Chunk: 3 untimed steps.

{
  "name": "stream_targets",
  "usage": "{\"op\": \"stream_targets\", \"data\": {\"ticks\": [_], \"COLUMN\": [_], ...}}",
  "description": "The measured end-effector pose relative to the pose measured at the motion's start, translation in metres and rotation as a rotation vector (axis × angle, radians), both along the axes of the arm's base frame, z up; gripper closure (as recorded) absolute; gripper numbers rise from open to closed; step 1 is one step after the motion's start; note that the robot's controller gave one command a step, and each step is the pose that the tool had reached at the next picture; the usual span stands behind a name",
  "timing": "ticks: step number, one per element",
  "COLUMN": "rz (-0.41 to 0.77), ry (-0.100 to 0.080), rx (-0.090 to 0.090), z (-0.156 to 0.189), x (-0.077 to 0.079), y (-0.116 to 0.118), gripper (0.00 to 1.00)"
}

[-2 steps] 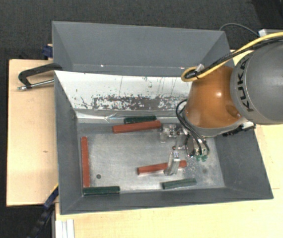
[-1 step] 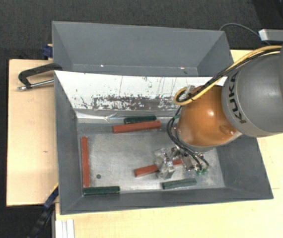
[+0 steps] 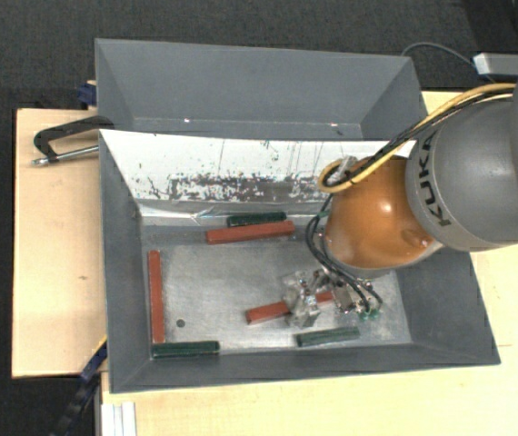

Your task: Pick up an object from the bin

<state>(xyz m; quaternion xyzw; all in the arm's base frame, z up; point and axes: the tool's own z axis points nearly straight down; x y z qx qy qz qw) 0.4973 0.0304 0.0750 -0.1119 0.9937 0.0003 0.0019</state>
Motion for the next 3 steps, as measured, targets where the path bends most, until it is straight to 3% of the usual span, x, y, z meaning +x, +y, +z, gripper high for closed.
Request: {"op": "stream_targets", "data": {"ticks": [1,2,3], "rz": [-0.022,-0.022,-0.018], "ry": [-0.001,-0.001,0.0], "rx": [0.001,0.001,0.0], "z": [0.111,0.111,0.157], "x": [0.032,0.032,0.052], "y": [-0.002,-0.002,-0.012], "gripper": [1.0,1.0,1.0]}}
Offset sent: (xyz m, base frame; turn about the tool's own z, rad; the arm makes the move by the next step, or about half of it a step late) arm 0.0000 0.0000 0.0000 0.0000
